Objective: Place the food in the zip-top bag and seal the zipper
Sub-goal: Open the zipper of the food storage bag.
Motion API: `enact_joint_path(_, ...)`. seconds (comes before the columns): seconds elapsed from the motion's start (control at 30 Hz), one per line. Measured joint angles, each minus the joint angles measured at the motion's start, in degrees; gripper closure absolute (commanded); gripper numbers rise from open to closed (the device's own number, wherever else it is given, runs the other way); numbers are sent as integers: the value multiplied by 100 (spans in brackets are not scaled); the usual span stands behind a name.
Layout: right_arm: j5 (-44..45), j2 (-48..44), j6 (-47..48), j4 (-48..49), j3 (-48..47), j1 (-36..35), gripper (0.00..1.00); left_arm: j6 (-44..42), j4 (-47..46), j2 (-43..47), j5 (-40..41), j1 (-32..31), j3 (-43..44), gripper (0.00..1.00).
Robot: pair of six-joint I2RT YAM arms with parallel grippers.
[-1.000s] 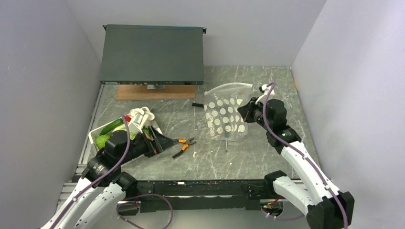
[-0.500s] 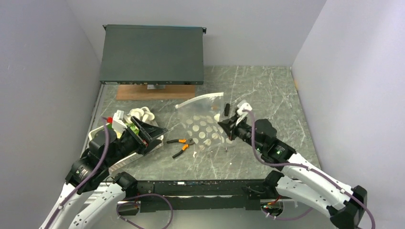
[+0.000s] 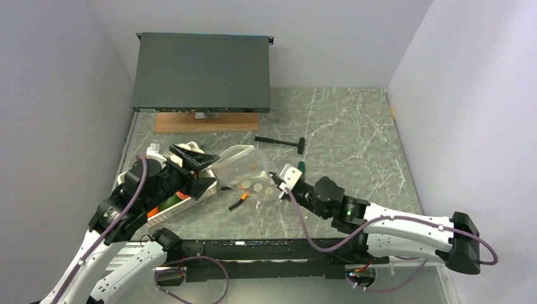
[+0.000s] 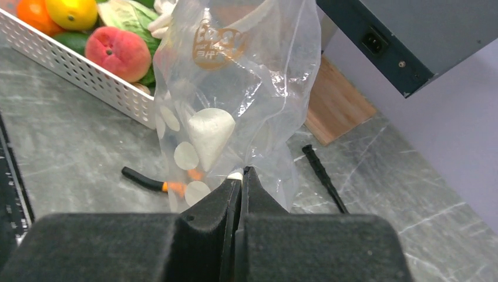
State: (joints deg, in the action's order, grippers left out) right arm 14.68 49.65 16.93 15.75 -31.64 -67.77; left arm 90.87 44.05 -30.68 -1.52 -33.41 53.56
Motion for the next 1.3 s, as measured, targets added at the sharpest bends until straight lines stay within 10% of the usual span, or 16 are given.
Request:
enact_joint_path(0.47, 1058, 356, 949, 374, -13, -415, 100, 225, 144, -1200, 188, 57, 339, 19)
enact_joint_path(0.87, 1482, 621, 1244, 389, -13, -647, 100, 155, -63, -2013, -136, 345, 269, 44)
enact_joint_path(1.23, 1705, 811, 1311, 496, -13, -730, 100, 308, -774, -2256, -640, 345, -621, 89)
enact_joint_path(1.3, 1812, 839, 1283, 452, -37, -745, 82, 297, -874, -2291, -656, 348, -623, 100)
